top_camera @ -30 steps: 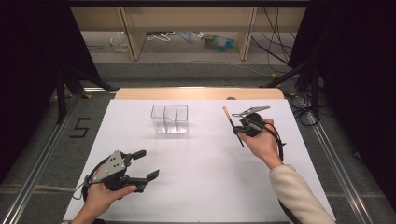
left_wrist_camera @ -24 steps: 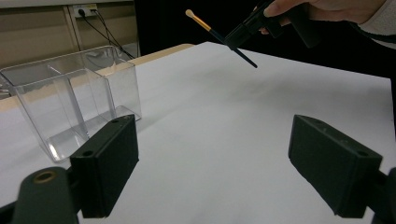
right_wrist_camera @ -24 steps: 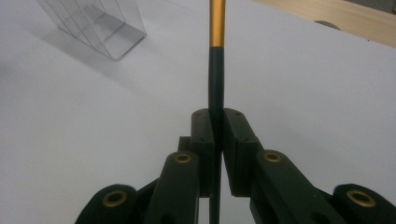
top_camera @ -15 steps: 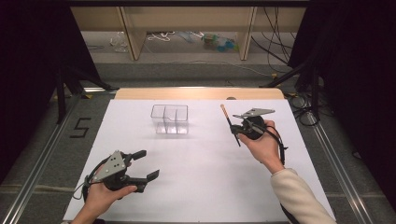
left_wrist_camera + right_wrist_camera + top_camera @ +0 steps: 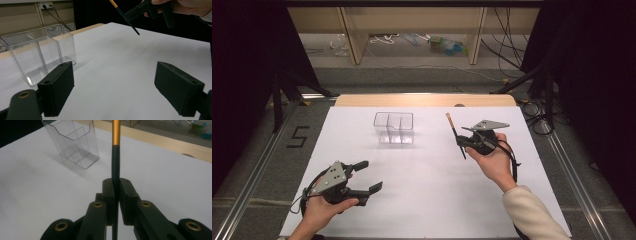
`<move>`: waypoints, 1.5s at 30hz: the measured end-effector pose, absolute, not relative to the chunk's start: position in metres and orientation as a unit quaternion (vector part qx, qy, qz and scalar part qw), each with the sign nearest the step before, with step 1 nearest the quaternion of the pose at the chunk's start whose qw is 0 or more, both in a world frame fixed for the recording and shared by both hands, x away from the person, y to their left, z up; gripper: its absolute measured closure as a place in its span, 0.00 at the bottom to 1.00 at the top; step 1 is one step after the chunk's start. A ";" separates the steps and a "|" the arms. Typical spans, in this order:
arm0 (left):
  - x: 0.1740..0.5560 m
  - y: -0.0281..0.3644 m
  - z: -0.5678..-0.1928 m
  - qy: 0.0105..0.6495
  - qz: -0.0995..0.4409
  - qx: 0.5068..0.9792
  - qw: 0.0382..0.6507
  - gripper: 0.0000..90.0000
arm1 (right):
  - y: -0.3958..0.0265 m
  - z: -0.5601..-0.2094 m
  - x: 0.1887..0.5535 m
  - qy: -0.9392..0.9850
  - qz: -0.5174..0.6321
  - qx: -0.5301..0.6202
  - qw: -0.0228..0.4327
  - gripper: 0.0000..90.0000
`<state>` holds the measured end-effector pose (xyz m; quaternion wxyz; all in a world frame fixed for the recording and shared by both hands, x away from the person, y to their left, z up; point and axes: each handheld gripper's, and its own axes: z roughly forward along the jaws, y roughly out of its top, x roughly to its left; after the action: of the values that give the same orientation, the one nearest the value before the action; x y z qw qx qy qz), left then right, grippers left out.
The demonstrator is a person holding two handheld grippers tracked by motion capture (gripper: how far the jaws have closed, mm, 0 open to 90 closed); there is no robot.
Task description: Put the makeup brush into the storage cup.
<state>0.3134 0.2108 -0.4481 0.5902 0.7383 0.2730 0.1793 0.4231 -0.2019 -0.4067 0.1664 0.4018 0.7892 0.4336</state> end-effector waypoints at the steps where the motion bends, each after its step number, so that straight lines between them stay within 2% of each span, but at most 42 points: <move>1: 0.313 0.211 -0.448 0.273 0.179 0.738 0.590 0.18 | -0.201 -0.407 0.422 0.790 0.436 0.399 0.164 0.93; 23: 0.314 0.211 -0.447 0.268 0.179 0.738 0.592 0.18 | -0.179 -0.408 0.410 0.768 0.501 0.371 0.150 0.93; 45: 0.314 0.211 -0.449 0.277 0.175 0.736 0.592 0.18 | -0.149 -0.418 0.399 0.781 0.511 0.338 0.124 0.93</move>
<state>0.3142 0.2105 -0.4488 0.5922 0.7361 0.2774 0.1746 0.3991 -0.1489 -0.4179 0.1243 0.3376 0.7805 0.5112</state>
